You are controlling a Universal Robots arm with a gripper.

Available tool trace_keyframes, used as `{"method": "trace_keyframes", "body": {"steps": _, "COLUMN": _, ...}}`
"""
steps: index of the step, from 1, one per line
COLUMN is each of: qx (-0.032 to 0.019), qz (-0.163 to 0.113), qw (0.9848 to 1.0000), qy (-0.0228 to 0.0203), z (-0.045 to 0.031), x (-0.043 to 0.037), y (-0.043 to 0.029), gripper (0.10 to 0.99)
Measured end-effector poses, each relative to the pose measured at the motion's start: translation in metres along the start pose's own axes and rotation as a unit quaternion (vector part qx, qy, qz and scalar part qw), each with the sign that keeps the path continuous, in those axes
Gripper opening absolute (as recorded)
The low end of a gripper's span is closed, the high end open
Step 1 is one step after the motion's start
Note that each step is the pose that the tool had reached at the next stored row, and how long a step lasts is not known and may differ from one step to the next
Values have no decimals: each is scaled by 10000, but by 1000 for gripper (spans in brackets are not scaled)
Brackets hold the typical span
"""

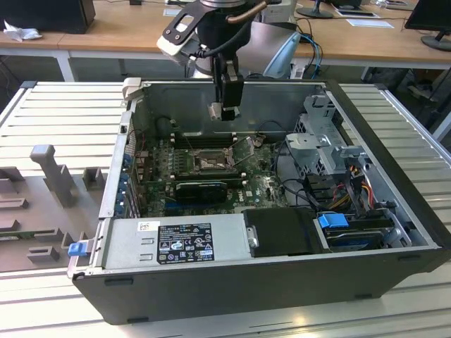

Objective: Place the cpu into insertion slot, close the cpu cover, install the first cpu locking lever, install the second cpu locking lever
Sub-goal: 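Place the cpu into insertion slot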

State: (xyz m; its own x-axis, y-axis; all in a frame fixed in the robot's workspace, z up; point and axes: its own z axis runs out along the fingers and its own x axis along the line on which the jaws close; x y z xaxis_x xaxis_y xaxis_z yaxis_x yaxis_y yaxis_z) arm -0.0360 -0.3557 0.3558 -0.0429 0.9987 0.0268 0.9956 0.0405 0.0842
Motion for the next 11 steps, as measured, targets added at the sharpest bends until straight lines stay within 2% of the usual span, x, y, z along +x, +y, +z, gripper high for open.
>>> {"method": "trace_keyframes", "body": {"steps": 3, "qx": 5, "qz": 214, "qw": 9998, "qy": -17, "z": 51, "x": -1, "y": -5, "gripper": 529}}
{"method": "trace_keyframes", "body": {"steps": 8, "qx": 11, "qz": 218, "qw": 9998, "qy": -22, "z": 158, "x": -4, "y": -13, "gripper": 529}}
{"method": "trace_keyframes", "body": {"steps": 9, "qx": 11, "qz": 216, "qw": 9998, "qy": -41, "z": 190, "x": -5, "y": -16, "gripper": 529}}
{"method": "trace_keyframes", "body": {"steps": 11, "qx": 11, "qz": 215, "qw": 9998, "qy": -52, "z": 223, "x": -6, "y": -19, "gripper": 529}}
